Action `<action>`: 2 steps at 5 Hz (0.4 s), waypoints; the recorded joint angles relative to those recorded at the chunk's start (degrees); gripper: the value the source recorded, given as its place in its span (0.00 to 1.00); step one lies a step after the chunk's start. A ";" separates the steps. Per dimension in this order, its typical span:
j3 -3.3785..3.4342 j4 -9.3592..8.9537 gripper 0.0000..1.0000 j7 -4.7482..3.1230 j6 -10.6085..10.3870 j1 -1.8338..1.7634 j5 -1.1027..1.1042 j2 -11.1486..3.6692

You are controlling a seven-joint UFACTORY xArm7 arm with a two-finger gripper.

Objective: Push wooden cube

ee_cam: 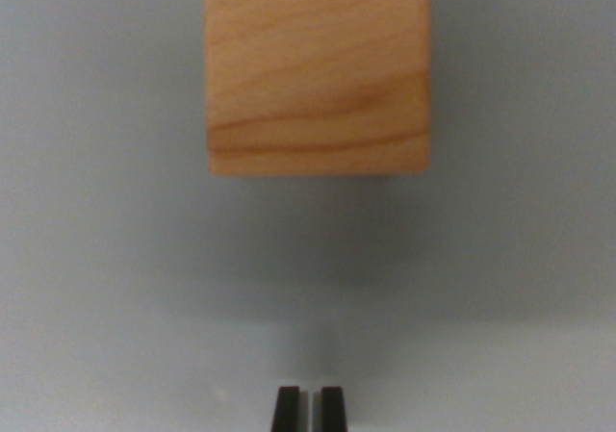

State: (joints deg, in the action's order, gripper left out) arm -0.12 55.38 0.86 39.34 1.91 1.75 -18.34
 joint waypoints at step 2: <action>0.00 0.80 1.00 0.00 0.31 -0.01 -0.01 -0.48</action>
State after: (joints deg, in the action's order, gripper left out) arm -0.12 56.18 0.86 39.66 1.90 1.74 -18.82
